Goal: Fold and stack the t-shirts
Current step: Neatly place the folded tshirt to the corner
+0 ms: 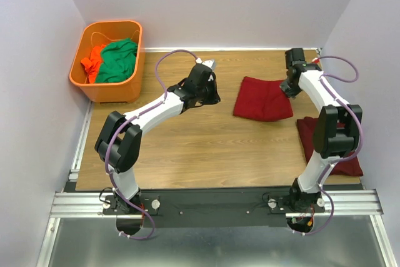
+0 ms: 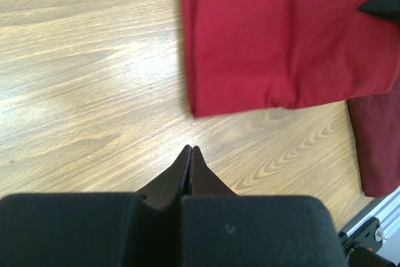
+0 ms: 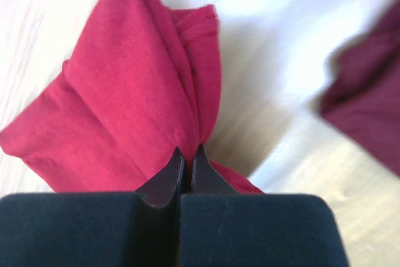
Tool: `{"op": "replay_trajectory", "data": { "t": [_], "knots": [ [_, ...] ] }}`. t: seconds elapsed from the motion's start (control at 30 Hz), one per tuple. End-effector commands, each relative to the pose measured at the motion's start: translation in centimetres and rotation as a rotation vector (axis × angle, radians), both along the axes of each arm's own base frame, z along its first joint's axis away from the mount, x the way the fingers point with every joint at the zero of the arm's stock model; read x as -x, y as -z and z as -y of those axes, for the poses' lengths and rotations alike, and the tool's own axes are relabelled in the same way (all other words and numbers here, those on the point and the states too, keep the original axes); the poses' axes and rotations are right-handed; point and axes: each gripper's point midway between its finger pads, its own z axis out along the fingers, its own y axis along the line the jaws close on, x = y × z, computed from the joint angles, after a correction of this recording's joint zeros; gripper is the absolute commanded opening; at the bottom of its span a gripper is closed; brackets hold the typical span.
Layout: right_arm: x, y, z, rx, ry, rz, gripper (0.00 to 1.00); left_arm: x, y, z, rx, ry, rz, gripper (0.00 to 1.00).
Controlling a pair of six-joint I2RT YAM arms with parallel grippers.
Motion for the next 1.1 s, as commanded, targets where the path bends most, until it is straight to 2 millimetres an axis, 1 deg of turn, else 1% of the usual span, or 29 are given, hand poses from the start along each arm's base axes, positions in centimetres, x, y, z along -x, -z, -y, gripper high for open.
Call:
{"op": "replay_trajectory", "data": {
  "t": [0.0,0.07,0.13,0.2,0.23,0.3,0.33,0.37,0.4,0.5,0.6,0.7,0.83,1.07],
  "knots": [
    [4.4,-0.6,6.2,0.125,0.245,-0.166,0.01,0.4,-2.2,0.4,0.022,0.043,0.028,0.00],
    [5.1,-0.8,7.3,0.125,0.301,-0.189,0.01,0.3,-2.6,0.4,0.026,0.047,0.034,0.00],
    [6.4,-1.4,9.0,0.156,0.362,-0.221,0.01,0.3,-2.8,0.5,0.027,0.053,0.036,0.00],
    [7.6,-2.2,10.3,0.187,0.423,-0.233,0.01,0.3,-3.1,0.6,0.032,0.057,0.040,0.00],
    [8.1,-2.4,11.2,0.186,0.458,-0.235,0.01,0.4,-3.2,0.7,0.036,0.062,0.039,0.00],
    [9.0,-2.7,12.3,0.179,0.501,-0.240,0.01,0.4,-3.5,0.8,0.041,0.066,0.043,0.00],
    [9.8,-3.0,13.3,0.172,0.538,-0.241,0.01,0.4,-3.5,1.0,0.045,0.072,0.040,0.00],
    [10.2,-3.1,13.6,0.171,0.551,-0.241,0.01,0.4,-3.6,1.0,0.047,0.075,0.041,0.00],
    [10.7,-3.7,14.3,0.178,0.573,-0.226,0.01,0.5,-3.7,1.1,0.051,0.077,0.042,0.00],
    [11.2,-4.1,14.9,0.182,0.591,-0.222,0.01,0.5,-3.7,1.1,0.050,0.084,0.043,0.00],
    [11.3,-5.1,15.3,0.192,0.599,-0.206,0.01,0.7,-3.8,1.2,0.055,0.093,0.042,0.00],
    [11.9,-6.2,15.9,0.212,0.630,-0.197,0.01,0.8,-4.0,1.3,0.058,0.098,0.043,0.00],
    [12.5,-7.1,16.2,0.219,0.650,-0.177,0.01,1.0,-4.3,1.3,0.061,0.104,0.050,0.00],
    [12.8,-9.1,17.4,0.245,0.661,-0.152,0.01,1.2,-4.4,1.5,0.065,0.112,0.048,0.00]
  ]
}}
